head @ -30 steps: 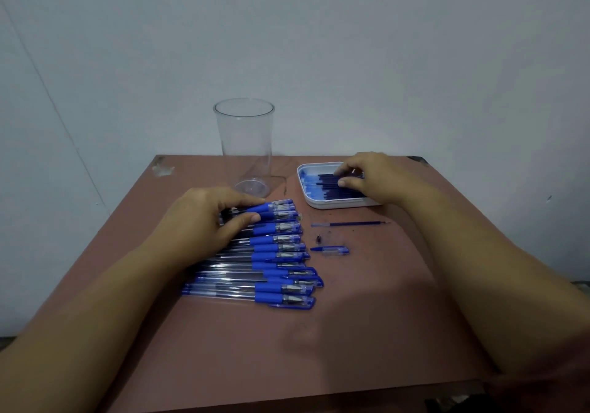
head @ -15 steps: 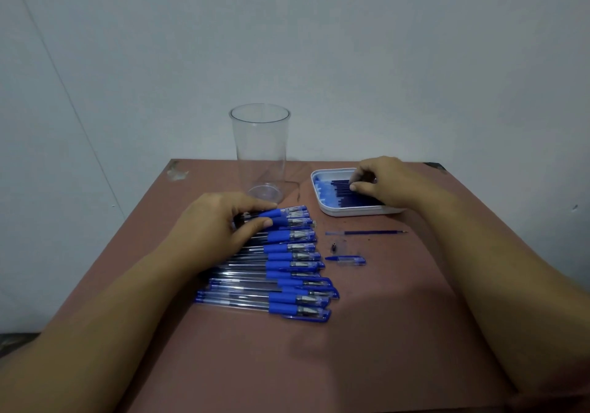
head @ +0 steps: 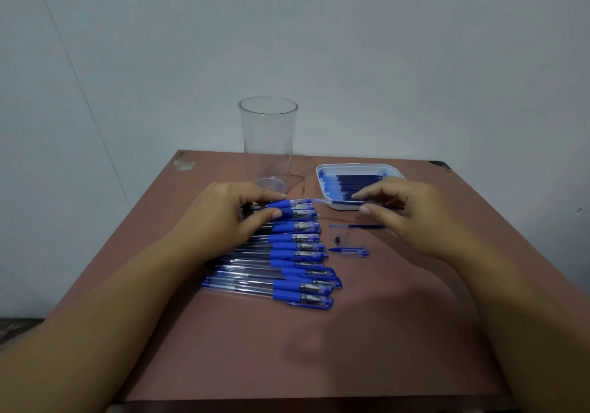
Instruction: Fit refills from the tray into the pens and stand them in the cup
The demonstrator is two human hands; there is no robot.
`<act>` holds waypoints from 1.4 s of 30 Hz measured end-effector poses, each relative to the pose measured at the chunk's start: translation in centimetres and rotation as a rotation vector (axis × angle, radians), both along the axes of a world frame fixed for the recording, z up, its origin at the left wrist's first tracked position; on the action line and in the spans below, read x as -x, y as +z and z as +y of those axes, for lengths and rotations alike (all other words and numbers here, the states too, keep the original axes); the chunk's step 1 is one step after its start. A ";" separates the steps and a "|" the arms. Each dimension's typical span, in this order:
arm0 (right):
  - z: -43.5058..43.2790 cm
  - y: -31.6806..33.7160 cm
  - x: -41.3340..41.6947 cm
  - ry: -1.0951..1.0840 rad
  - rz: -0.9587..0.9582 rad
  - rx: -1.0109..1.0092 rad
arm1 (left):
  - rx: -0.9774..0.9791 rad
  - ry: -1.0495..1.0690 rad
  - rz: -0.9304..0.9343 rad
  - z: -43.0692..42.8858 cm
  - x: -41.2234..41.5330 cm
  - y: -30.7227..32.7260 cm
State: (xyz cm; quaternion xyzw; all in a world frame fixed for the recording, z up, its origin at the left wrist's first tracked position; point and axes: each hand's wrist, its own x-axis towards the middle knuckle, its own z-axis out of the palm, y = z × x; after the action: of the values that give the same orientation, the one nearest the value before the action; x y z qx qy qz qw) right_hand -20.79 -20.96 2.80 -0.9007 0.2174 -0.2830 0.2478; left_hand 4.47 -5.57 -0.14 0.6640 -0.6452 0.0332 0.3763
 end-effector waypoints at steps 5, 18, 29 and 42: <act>0.6 -0.4 -0.7 0.046 -0.057 0.021 | 0.008 0.009 0.023 0.1 -0.2 0.1; 0.8 -0.9 -1.4 0.073 -0.066 0.004 | -0.003 0.001 0.006 0.0 0.1 0.1; 0.2 -1.5 -1.5 0.097 -0.024 0.086 | -0.011 -0.031 -0.030 0.2 0.1 0.3; 0.7 -1.9 -2.0 0.032 -0.109 0.172 | -0.019 -0.040 0.026 0.0 0.8 0.1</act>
State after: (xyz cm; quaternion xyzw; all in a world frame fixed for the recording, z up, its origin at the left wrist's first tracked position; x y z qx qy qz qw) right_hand -18.77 -20.21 0.88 -0.9053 0.1640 -0.3452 0.1854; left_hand 3.71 -5.52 0.00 0.6550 -0.6537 0.0108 0.3788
